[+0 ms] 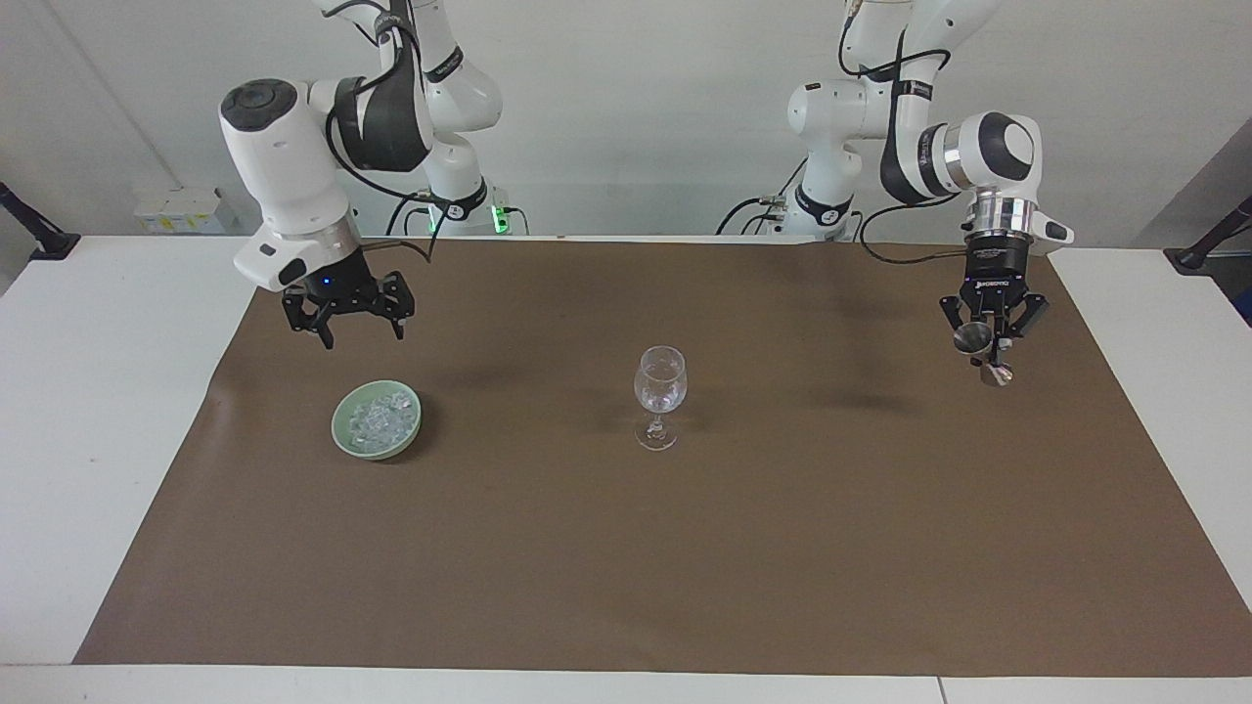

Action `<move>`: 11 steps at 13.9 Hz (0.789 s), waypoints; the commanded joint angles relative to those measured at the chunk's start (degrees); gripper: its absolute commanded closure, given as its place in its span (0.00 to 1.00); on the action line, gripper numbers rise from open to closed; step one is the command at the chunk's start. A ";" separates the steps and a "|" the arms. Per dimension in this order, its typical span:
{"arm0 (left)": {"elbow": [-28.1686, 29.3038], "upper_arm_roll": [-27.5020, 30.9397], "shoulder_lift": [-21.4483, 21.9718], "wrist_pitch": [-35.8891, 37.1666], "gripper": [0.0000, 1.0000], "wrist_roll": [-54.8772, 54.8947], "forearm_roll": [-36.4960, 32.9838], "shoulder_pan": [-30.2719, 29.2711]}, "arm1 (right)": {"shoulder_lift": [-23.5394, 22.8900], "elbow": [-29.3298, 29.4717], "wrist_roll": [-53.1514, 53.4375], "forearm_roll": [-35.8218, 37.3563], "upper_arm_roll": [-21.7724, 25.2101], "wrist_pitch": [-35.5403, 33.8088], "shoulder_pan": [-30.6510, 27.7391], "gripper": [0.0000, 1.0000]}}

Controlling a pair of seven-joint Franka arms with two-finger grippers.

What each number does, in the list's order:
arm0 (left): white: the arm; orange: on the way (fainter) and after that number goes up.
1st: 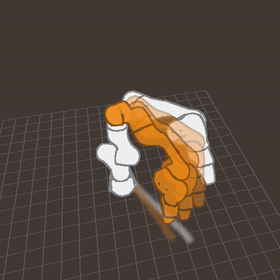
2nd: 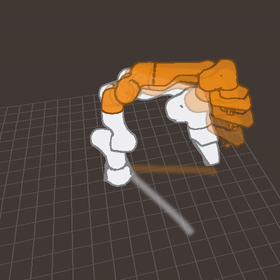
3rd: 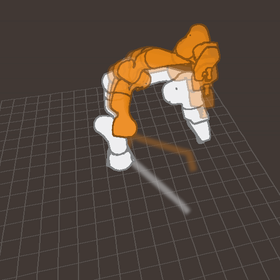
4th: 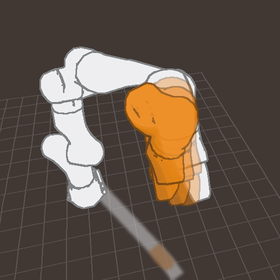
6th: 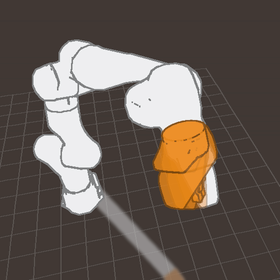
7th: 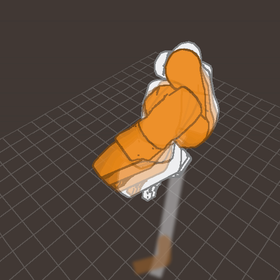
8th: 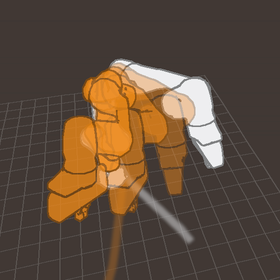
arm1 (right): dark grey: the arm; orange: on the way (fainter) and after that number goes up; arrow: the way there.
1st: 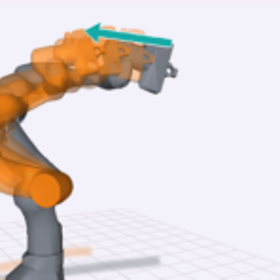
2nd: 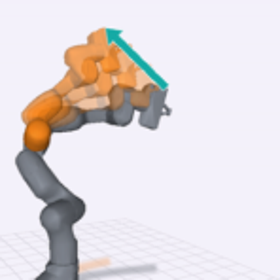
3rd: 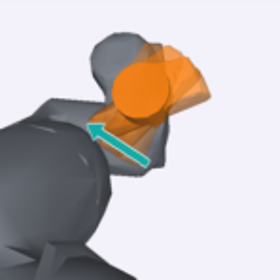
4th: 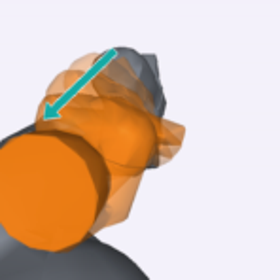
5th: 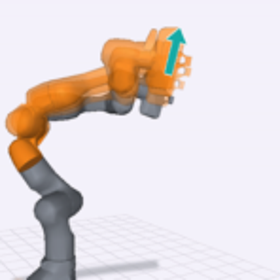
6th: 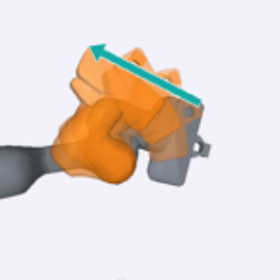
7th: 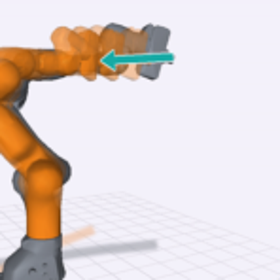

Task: Pour wine and add ice with both arms
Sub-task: 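Carry the jigger back with the left gripper while the right gripper reaches the bowl, then pick an ice cube from the green bowl with the right gripper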

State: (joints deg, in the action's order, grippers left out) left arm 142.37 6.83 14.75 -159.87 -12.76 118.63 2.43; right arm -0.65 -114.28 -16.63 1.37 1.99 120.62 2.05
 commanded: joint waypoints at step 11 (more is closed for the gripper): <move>-2.96 1.88 -15.70 21.60 1.00 -11.14 -2.16 -12.79 | -10.86 -2.09 -23.89 -0.41 -0.15 10.69 -3.63 0.41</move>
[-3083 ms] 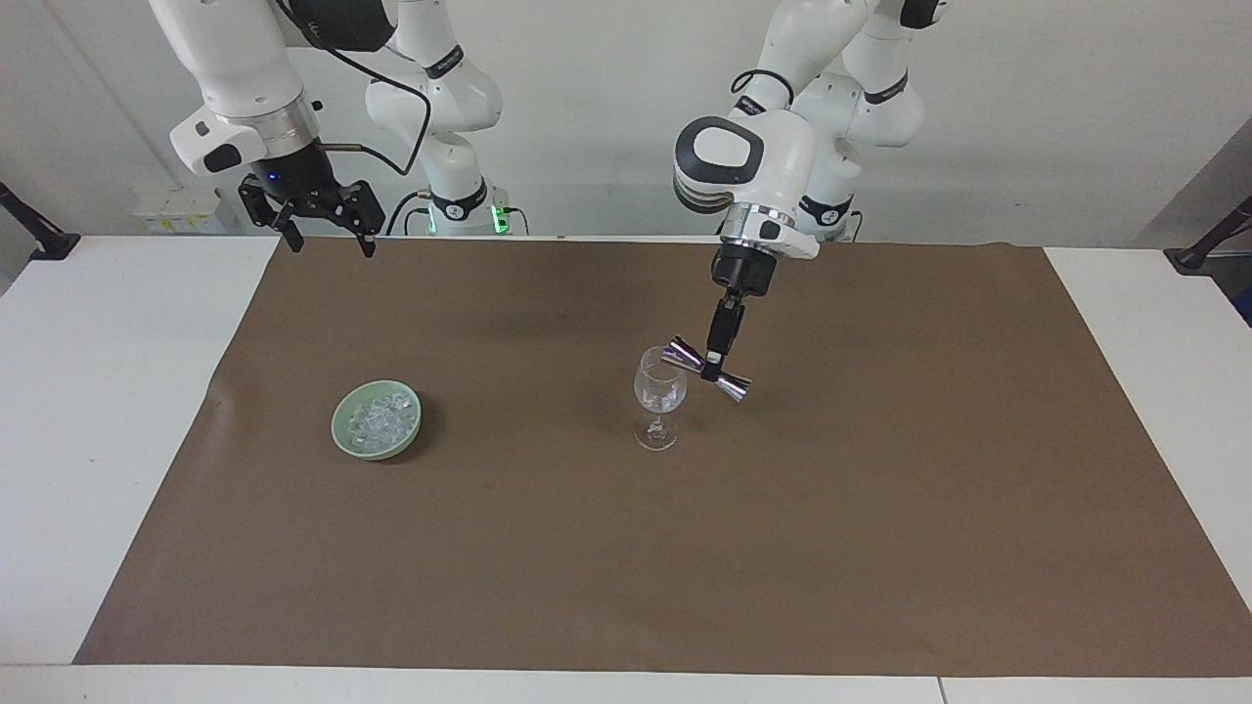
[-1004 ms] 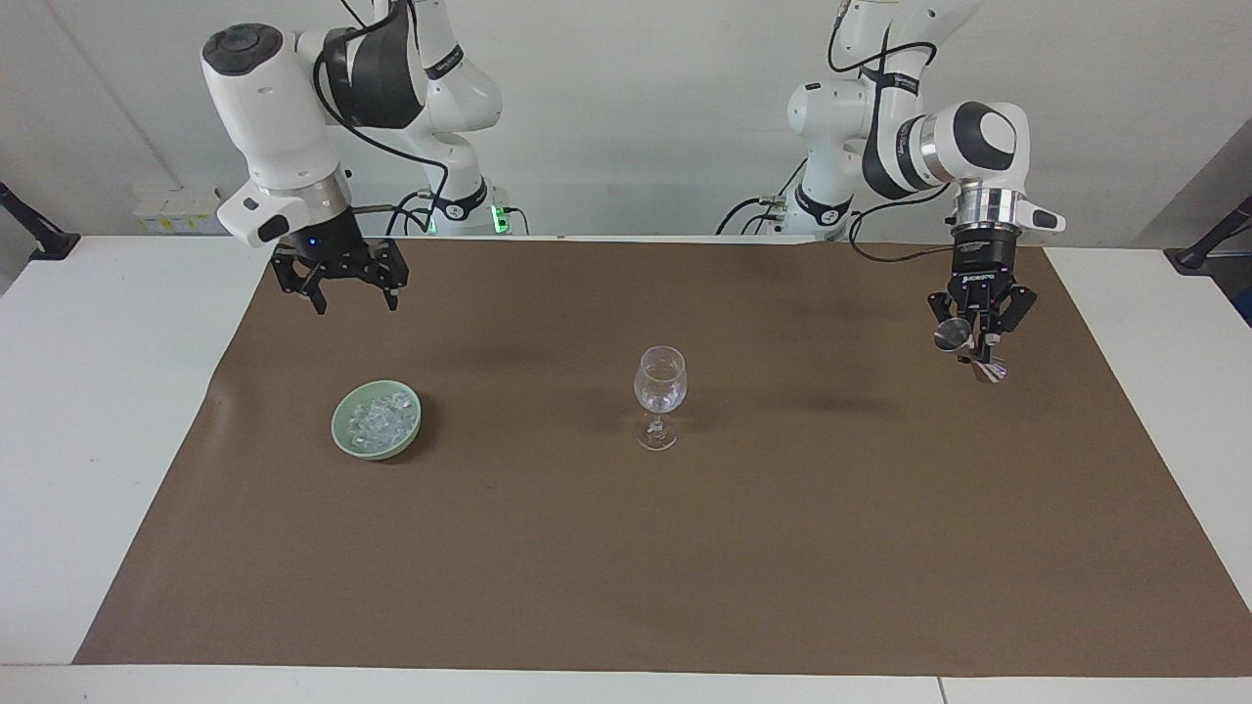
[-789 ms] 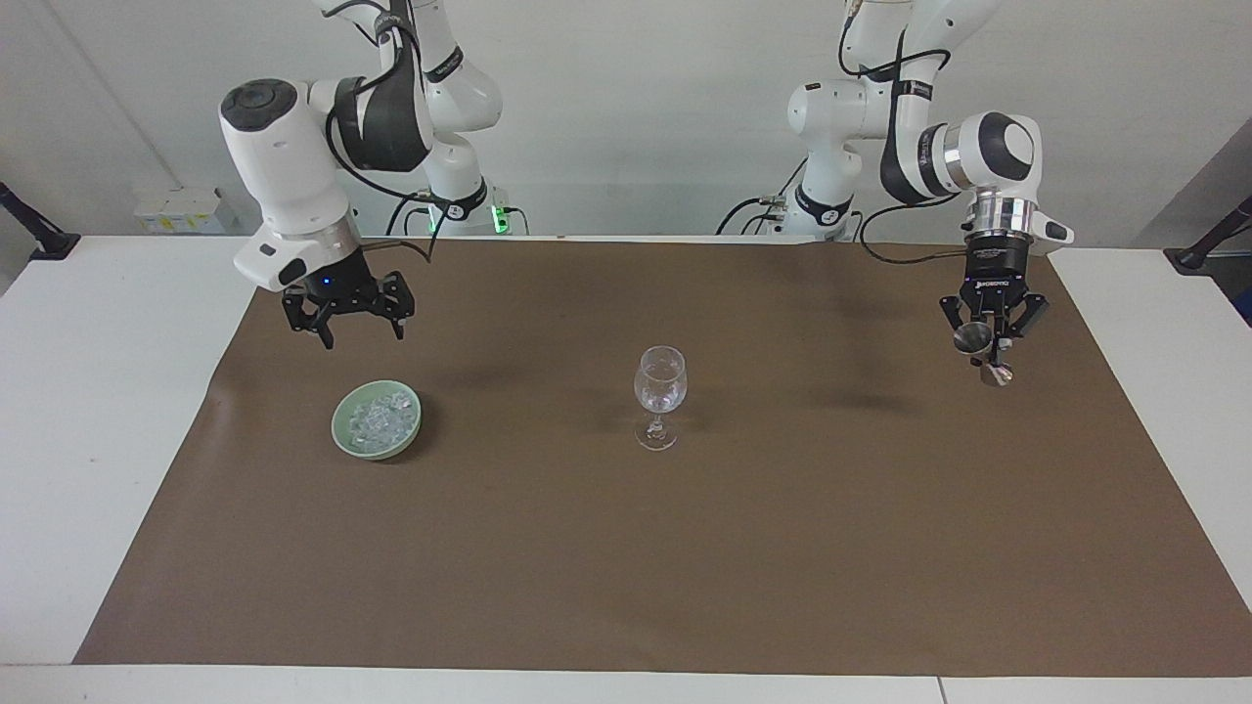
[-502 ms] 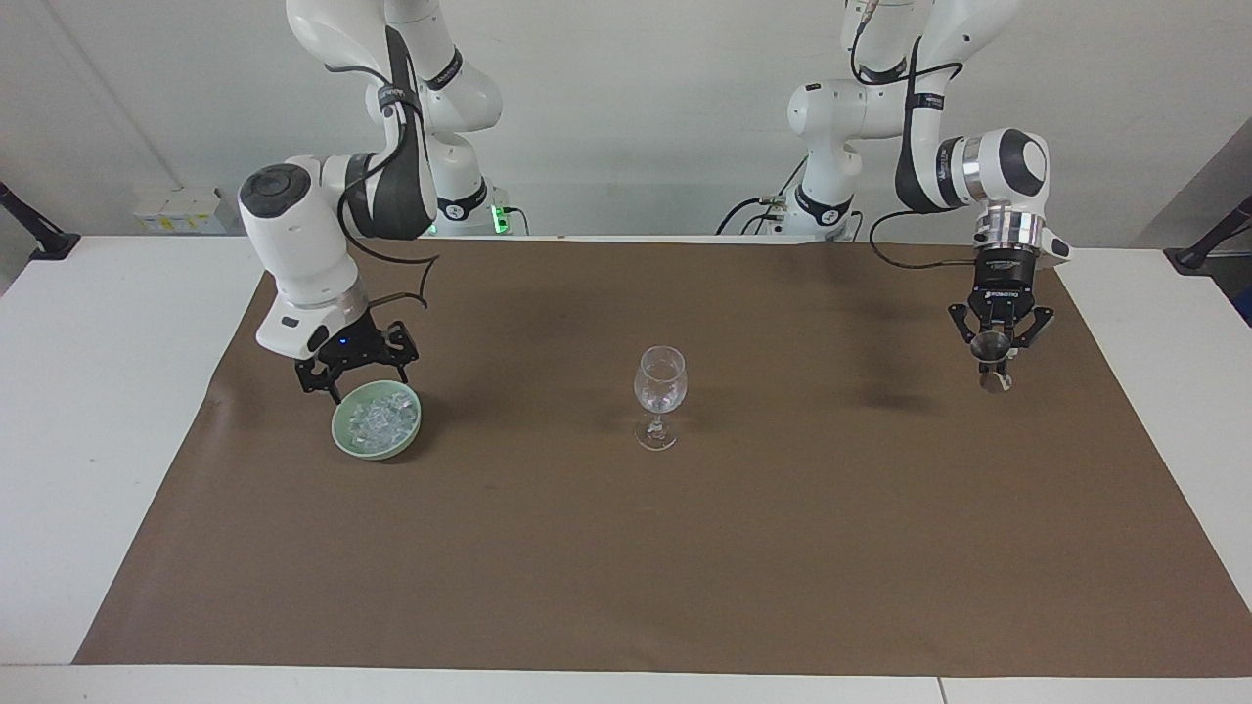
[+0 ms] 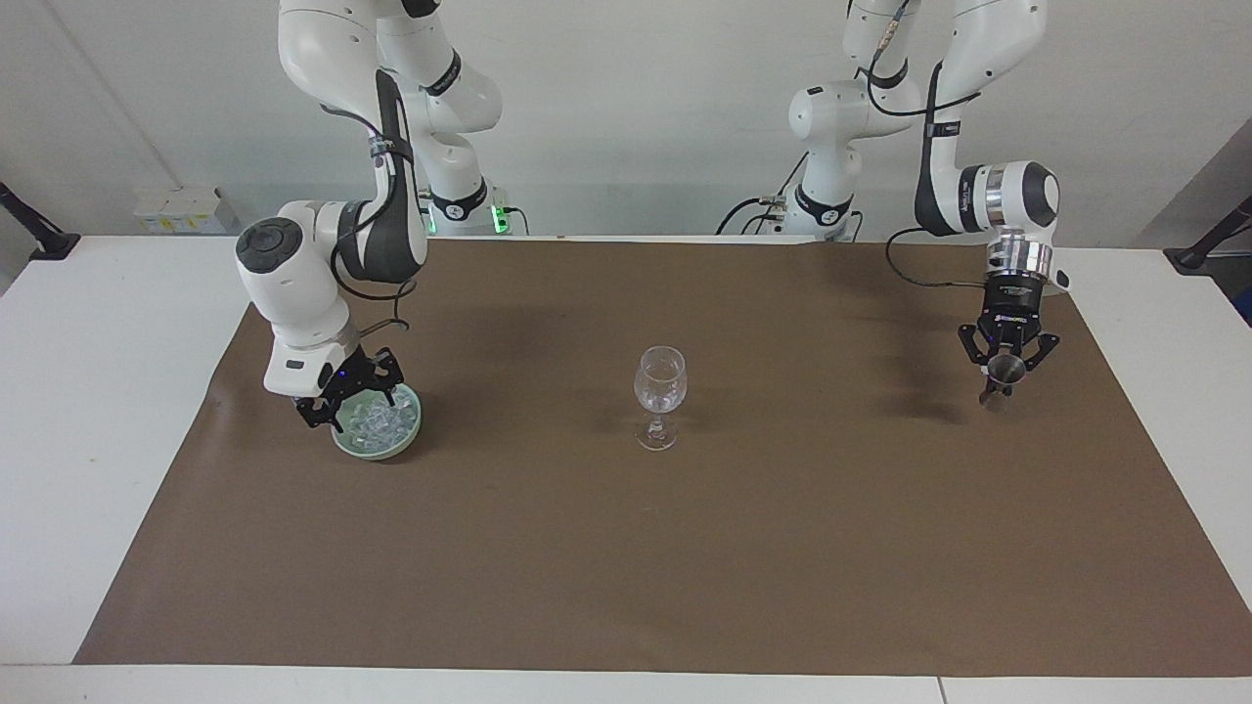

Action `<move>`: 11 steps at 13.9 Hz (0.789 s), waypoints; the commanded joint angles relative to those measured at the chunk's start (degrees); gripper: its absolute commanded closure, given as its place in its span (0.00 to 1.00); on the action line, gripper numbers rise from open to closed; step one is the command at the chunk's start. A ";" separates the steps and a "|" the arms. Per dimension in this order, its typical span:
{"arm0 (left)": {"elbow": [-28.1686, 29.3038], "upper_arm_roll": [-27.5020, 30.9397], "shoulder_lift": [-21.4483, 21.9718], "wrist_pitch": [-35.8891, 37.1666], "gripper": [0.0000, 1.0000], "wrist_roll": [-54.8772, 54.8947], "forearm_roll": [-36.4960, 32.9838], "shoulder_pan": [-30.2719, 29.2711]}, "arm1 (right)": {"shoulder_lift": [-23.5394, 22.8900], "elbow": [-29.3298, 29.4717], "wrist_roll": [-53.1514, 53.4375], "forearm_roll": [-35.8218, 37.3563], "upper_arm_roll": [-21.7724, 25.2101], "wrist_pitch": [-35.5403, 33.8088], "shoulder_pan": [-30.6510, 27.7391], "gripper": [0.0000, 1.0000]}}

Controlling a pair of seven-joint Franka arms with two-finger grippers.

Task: Pour wine and add ice with both arms
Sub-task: 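Pick an ice cube from the green bowl with the right gripper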

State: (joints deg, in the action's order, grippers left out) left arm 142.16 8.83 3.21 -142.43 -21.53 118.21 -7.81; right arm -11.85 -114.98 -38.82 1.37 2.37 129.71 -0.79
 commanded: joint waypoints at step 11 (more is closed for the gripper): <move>-11.38 -0.30 -15.95 9.71 1.00 -7.12 -2.81 -5.63 | -1.33 -1.39 -0.81 -0.40 -0.61 2.83 -0.71 0.56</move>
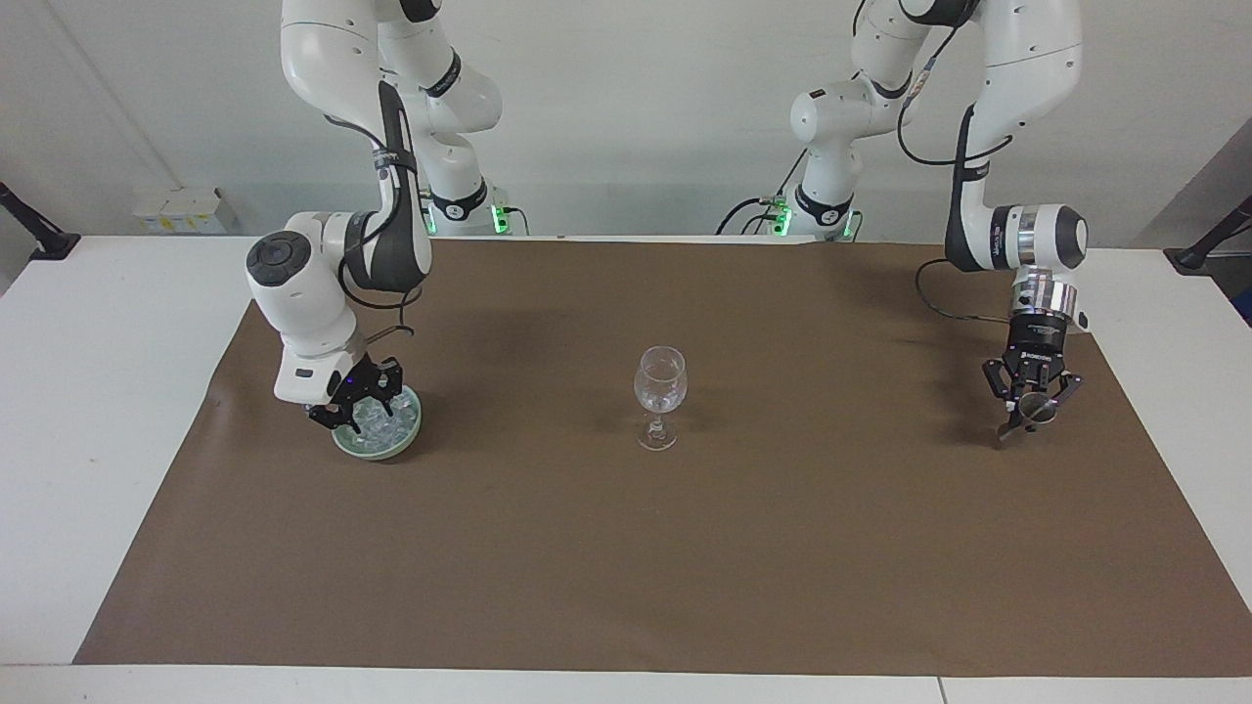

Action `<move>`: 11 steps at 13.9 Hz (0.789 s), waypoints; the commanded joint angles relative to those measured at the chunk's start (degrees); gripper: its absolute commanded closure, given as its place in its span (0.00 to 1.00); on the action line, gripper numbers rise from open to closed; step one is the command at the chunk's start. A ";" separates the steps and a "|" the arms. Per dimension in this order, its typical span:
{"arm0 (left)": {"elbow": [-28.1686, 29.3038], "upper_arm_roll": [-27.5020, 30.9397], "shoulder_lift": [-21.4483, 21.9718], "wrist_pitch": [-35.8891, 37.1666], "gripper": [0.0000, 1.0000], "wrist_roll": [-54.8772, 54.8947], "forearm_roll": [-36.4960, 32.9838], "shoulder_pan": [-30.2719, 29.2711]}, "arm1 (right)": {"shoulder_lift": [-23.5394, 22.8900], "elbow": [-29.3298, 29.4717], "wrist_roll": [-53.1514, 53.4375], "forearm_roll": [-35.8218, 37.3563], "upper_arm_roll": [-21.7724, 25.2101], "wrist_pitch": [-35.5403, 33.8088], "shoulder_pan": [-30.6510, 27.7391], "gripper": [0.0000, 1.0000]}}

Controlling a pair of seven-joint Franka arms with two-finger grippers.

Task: Pour wine and add ice with both arms
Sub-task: 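Pick an ice cube from the green bowl with the right gripper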

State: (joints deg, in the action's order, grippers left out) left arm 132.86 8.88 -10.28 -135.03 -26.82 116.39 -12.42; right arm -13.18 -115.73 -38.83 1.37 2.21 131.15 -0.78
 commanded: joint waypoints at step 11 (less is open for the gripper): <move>-3.05 -0.54 -4.84 3.55 1.00 -5.35 0.07 -1.03 | 2.62 3.48 2.69 -0.40 -0.45 -6.24 -0.19 1.00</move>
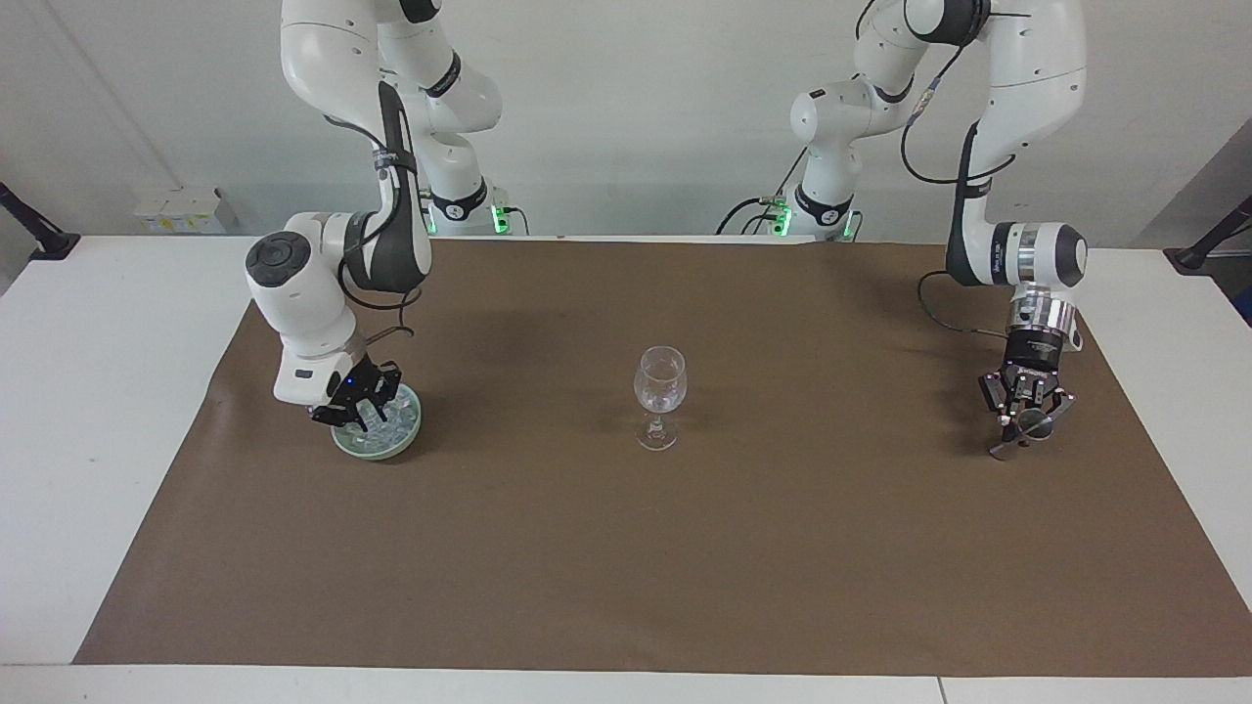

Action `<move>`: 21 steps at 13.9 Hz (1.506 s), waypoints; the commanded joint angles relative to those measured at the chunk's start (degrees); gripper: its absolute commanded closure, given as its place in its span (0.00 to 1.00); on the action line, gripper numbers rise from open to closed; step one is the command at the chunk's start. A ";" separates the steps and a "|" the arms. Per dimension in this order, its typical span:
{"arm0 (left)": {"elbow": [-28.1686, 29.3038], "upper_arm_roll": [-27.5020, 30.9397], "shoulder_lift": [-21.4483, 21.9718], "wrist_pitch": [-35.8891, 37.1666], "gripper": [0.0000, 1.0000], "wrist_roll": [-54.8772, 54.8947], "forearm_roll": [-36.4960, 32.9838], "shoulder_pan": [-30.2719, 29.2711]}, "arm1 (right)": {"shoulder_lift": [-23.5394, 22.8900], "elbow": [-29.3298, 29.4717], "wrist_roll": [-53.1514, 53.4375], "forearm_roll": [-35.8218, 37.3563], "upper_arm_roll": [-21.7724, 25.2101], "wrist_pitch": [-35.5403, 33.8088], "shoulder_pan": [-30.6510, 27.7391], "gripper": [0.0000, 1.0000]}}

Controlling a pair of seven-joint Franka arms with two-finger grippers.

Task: Pour wine and add ice with both arms
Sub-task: 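Pick an ice cube from the green bowl with the right gripper, then carry the ice cube over the clear glass with the right gripper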

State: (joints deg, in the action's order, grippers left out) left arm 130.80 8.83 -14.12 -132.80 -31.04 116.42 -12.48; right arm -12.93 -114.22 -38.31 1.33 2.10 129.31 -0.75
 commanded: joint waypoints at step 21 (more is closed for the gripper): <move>-0.37 -0.48 -1.53 2.81 0.92 -3.24 1.09 -1.14 | 5.02 15.16 63.77 -5.11 -21.79 -6.02 8.38 1.00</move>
State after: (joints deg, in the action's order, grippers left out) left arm 130.79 8.76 -14.78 -131.53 -33.82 117.01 -12.55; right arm -6.33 -99.25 20.88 -2.73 -19.63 119.81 5.30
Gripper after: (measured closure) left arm 0.789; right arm 0.731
